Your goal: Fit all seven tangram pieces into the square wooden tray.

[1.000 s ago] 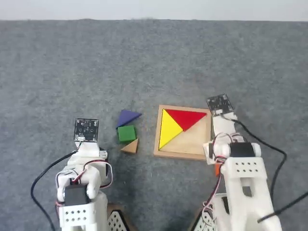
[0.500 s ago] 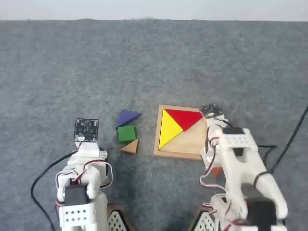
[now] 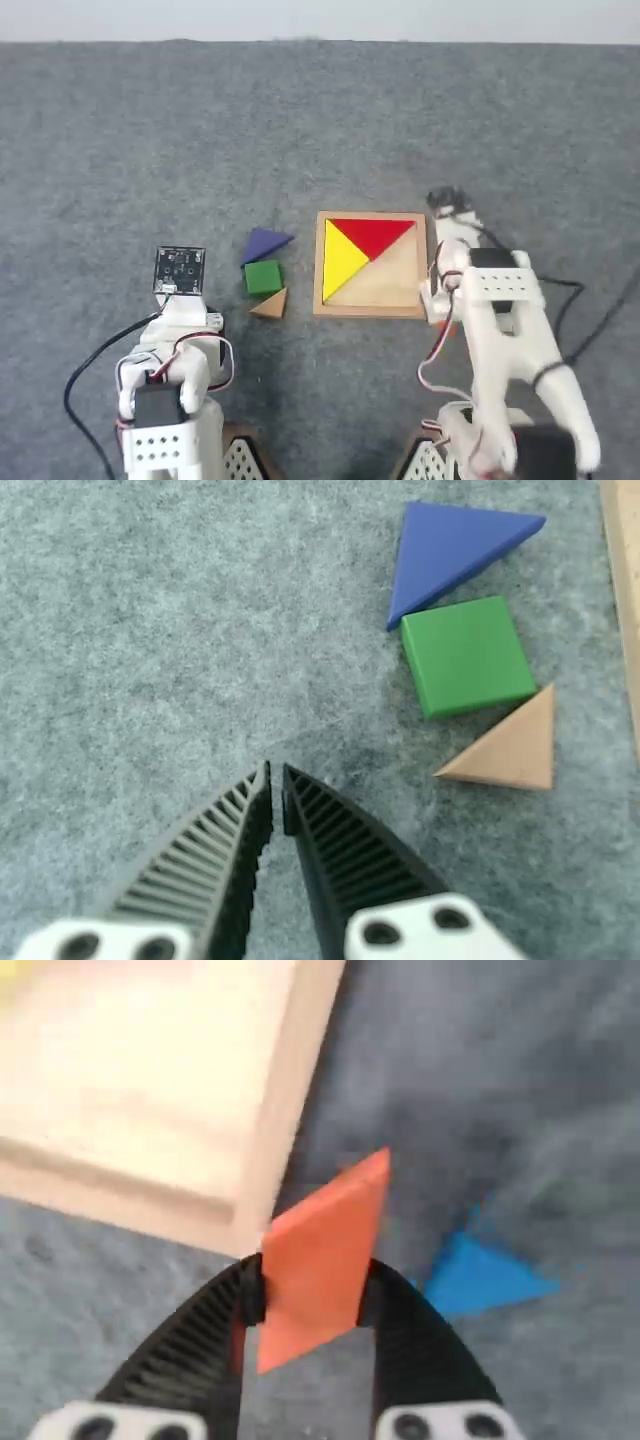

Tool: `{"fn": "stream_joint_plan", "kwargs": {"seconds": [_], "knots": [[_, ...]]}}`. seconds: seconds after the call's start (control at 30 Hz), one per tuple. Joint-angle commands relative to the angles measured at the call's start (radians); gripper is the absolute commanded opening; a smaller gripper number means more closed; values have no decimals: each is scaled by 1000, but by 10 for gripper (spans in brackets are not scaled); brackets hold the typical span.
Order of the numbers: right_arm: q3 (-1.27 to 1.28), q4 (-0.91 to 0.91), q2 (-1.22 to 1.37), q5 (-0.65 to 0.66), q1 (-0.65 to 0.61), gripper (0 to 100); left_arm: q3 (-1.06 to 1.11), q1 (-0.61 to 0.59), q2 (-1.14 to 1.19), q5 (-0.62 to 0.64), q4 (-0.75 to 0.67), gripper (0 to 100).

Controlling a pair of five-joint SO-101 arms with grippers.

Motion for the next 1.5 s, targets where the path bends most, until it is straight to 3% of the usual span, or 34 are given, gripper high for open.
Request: {"fn": "stream_joint_plan", "kwargs": {"seconds": [0.0, 0.17, 0.27, 0.57, 0.8, 1.0, 1.23, 1.47], "knots": [[-143, 88, -143, -12, -4, 24, -13, -2, -18, 17, 3, 18], [-259, 168, -114, -12, -2, 24, -13, -2, -18, 17, 3, 18], [-270, 119, -56, -28, -12, 24, -13, -2, -18, 17, 3, 18], [-361, -94, 277, -245, -239, 20, -13, -2, -18, 17, 3, 18], [-462, -99, 435, -350, -189, 21, -13, -2, -18, 17, 3, 18], [-463, -99, 438, -307, -171, 43, -13, -2, -18, 17, 3, 18], [-465, -120, 444, -157, -173, 236, -13, -2, -18, 17, 3, 18], [-460, -140, 435, -146, -174, 243, -13, -2, -18, 17, 3, 18]]}}
